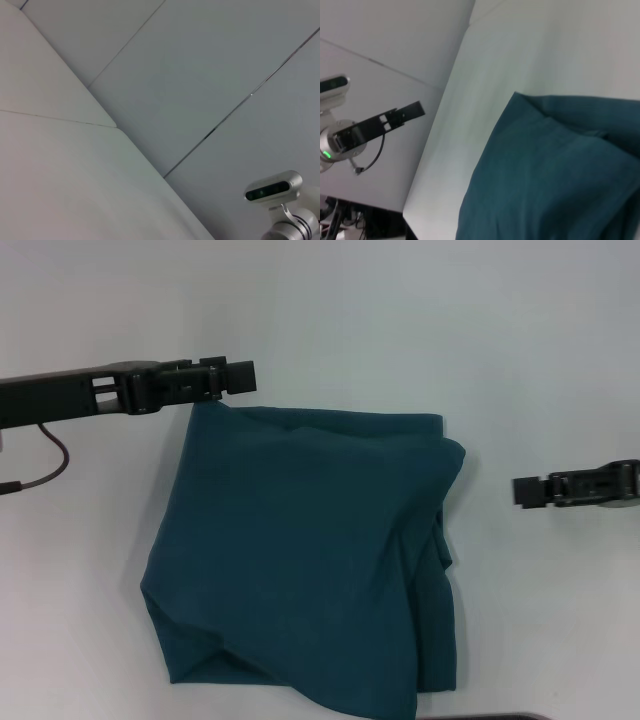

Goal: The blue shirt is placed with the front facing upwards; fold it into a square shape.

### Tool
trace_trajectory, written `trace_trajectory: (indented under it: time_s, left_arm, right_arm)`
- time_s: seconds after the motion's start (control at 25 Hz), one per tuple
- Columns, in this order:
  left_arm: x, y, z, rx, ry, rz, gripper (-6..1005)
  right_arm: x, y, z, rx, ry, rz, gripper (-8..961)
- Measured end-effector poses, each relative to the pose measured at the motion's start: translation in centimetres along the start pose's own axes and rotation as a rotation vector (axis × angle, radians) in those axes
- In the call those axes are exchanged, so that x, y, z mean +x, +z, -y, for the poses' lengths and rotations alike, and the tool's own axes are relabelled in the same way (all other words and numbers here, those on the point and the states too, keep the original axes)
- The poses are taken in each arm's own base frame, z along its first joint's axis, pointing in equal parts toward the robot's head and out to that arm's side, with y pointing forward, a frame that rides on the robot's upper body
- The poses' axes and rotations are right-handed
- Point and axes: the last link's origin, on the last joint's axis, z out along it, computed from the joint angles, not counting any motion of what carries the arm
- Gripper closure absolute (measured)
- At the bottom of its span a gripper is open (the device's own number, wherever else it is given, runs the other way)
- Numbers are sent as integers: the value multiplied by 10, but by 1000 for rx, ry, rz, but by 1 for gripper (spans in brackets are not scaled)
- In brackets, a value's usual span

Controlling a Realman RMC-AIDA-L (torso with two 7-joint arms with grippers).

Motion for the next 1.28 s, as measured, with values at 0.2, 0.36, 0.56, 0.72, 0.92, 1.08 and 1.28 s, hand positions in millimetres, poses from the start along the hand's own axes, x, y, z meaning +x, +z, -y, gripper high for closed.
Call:
trace_trajectory:
  time_s: [0.2,0.36,0.56,0.72,0.92,1.08,1.28]
  left_arm:
    - [-1,-4,2,14,1,-1,80]
    - [-2,-3,3,12,6,8,80]
    - [-5,-2,4,6,5,11,80]
    - [-6,0,6,4,2,10,81]
    - [-7,0,7,6,2,16,81]
    - [-7,0,7,8,3,18,81]
    - [-7,1,7,11,4,18,81]
  right_arm:
    - [-4,19,-2,1,-2,-41,176]
    - [-5,26,2,27,5,-43,176]
    - [-9,34,6,62,20,-27,176]
    - [-12,44,9,87,26,-20,176]
    - [-14,55,11,104,29,-49,176]
    - [-13,55,8,84,26,-63,176]
    - [-10,56,-1,24,18,-94,176]
